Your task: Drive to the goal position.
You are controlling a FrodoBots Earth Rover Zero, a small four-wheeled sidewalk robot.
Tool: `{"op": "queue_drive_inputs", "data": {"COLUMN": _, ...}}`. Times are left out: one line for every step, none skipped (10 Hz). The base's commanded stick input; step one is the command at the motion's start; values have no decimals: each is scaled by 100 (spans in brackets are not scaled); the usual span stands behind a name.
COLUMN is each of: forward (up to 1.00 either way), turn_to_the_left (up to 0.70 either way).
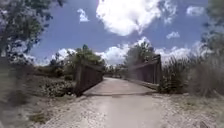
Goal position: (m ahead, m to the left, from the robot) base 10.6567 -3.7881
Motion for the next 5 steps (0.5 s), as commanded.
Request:
{"op": "queue_drive_inputs", "data": {"forward": 45, "turn_to_the_left": 0}}
{"op": "queue_drive_inputs", "data": {"forward": 45, "turn_to_the_left": 0}}
{"op": "queue_drive_inputs", "data": {"forward": 45, "turn_to_the_left": 0}}
{"op": "queue_drive_inputs", "data": {"forward": 45, "turn_to_the_left": 0}}
{"op": "queue_drive_inputs", "data": {"forward": 45, "turn_to_the_left": 0}}
